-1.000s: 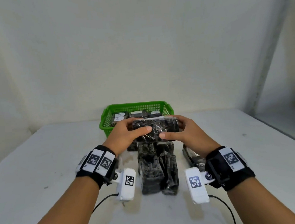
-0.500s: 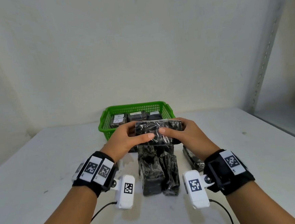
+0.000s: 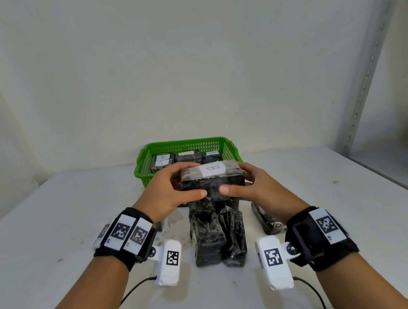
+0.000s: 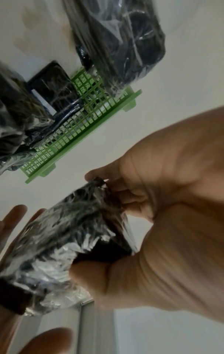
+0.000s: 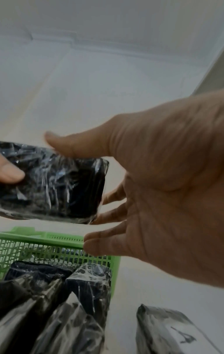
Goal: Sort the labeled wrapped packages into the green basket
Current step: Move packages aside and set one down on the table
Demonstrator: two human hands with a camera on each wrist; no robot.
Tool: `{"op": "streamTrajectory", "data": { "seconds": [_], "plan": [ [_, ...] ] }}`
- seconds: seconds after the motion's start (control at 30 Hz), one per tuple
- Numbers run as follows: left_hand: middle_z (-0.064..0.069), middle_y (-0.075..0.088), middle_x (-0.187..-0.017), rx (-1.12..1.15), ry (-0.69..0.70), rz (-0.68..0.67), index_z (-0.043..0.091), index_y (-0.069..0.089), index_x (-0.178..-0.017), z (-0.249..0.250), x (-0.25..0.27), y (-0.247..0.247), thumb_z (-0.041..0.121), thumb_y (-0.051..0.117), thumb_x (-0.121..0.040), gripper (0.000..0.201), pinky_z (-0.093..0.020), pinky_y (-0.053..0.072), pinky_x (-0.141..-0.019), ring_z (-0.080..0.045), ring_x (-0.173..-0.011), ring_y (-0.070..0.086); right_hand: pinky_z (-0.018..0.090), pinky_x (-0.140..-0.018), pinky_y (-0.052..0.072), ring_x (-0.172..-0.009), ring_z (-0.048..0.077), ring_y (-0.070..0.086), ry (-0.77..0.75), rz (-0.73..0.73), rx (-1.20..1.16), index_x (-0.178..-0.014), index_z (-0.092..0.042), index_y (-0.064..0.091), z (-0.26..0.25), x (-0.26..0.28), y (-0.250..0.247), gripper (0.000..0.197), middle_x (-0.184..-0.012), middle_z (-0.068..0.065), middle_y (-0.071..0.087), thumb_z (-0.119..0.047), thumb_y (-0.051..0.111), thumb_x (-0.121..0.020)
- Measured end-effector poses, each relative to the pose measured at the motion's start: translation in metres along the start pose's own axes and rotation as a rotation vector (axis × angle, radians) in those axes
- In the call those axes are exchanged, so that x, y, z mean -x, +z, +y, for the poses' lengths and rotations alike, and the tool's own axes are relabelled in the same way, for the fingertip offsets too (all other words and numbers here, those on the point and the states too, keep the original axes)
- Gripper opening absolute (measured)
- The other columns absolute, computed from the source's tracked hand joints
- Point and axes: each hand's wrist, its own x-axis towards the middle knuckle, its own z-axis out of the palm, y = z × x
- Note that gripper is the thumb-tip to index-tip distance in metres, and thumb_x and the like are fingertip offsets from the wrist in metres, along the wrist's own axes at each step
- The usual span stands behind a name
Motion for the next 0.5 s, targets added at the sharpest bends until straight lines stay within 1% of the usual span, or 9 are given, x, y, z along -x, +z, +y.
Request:
{"op": "streamTrajectory", "data": {
  "seconds": [0.07, 0.1, 0.17, 0.23, 0.27, 0.33, 0.4, 0.43, 0.5],
  "plan": [
    [0.007, 0.069, -0.117, -0.037, 0.017, 0.003, 0.025, 0.063, -0.121, 0.0, 0.001, -0.001, 0.006, 0.088, -0.067, 0.063, -0.033, 0.054, -0.098, -0.009, -0.108, 0.067, 0.036, -0.094, 0.062, -0.113, 0.018, 0.073, 0.069, 0.01, -0.084, -0.136, -0.019, 0.062, -0.002, 0.0, 0.004, 0.078, -0.128, 0.004, 0.073, -0.055, 0.089, -0.072],
    [0.009, 0.068, -0.118, -0.057, 0.024, -0.004, 0.028, 0.063, -0.12, 0.0, 0.002, -0.002, 0.007, 0.089, -0.065, 0.064, -0.034, 0.053, -0.099, -0.008, -0.109, 0.066, 0.04, -0.093, 0.063, -0.112, 0.022, 0.074, 0.104, 0.023, -0.121, -0.133, -0.015, 0.065, -0.004, -0.001, 0.006, 0.076, -0.126, 0.007, 0.075, -0.057, 0.085, -0.074],
    [0.013, 0.066, -0.119, -0.085, 0.028, -0.034, 0.033, 0.062, -0.119, -0.001, 0.005, -0.001, 0.014, 0.092, -0.061, 0.068, -0.034, 0.053, -0.099, -0.006, -0.112, 0.063, 0.042, -0.089, 0.064, -0.111, 0.025, 0.074, 0.148, 0.038, -0.165, -0.127, -0.008, 0.069, -0.005, -0.001, 0.01, 0.064, -0.122, 0.011, 0.076, -0.05, 0.08, -0.08],
    [0.013, 0.065, -0.121, -0.06, -0.001, -0.061, 0.036, 0.06, -0.121, -0.001, 0.009, 0.0, 0.026, 0.094, -0.055, 0.075, -0.033, 0.053, -0.099, -0.006, -0.112, 0.063, 0.039, -0.084, 0.064, -0.111, 0.026, 0.075, 0.149, 0.036, -0.179, -0.124, -0.007, 0.071, -0.003, -0.001, 0.011, 0.047, -0.12, 0.011, 0.077, -0.037, 0.078, -0.089],
    [0.012, 0.065, -0.122, -0.029, -0.027, -0.067, 0.036, 0.059, -0.123, -0.002, 0.01, 0.0, 0.033, 0.093, -0.052, 0.079, -0.032, 0.053, -0.098, -0.006, -0.111, 0.065, 0.037, -0.082, 0.063, -0.111, 0.027, 0.074, 0.142, 0.035, -0.186, -0.125, -0.007, 0.071, -0.002, 0.0, 0.012, 0.043, -0.119, 0.011, 0.077, -0.033, 0.077, -0.091],
    [0.008, 0.067, -0.121, 0.044, -0.093, -0.05, 0.034, 0.057, -0.127, -0.005, 0.011, 0.002, 0.047, 0.09, -0.051, 0.083, -0.033, 0.053, -0.099, -0.008, -0.109, 0.067, 0.033, -0.079, 0.061, -0.11, 0.027, 0.074, 0.123, 0.042, -0.198, -0.126, -0.007, 0.069, 0.001, 0.0, 0.012, 0.042, -0.12, 0.011, 0.077, -0.028, 0.078, -0.09],
    [0.003, 0.07, -0.119, 0.149, -0.158, -0.001, 0.03, 0.059, -0.125, -0.007, 0.011, 0.003, 0.059, 0.087, -0.052, 0.084, -0.04, 0.052, -0.101, -0.015, -0.11, 0.068, 0.032, -0.08, 0.061, -0.111, 0.026, 0.074, 0.104, 0.045, -0.211, -0.129, -0.007, 0.067, 0.003, 0.0, 0.014, 0.047, -0.123, 0.01, 0.076, -0.026, 0.08, -0.088],
    [0.001, 0.071, -0.118, 0.18, -0.18, 0.014, 0.027, 0.061, -0.124, -0.007, 0.011, 0.003, 0.06, 0.087, -0.052, 0.083, -0.043, 0.051, -0.101, -0.018, -0.11, 0.068, 0.033, -0.082, 0.06, -0.111, 0.026, 0.074, 0.095, 0.043, -0.213, -0.13, -0.007, 0.067, 0.003, 0.0, 0.014, 0.048, -0.123, 0.01, 0.076, -0.025, 0.08, -0.088],
    [-0.002, 0.073, -0.114, 0.173, -0.178, 0.024, 0.021, 0.064, -0.121, -0.007, 0.011, 0.004, 0.046, 0.089, -0.06, 0.07, -0.042, 0.052, -0.099, -0.021, -0.108, 0.069, 0.036, -0.086, 0.06, -0.108, 0.025, 0.075, 0.083, 0.035, -0.203, -0.129, -0.008, 0.067, 0.004, -0.001, 0.015, 0.044, -0.121, 0.009, 0.077, -0.02, 0.079, -0.089]
  ]
}}
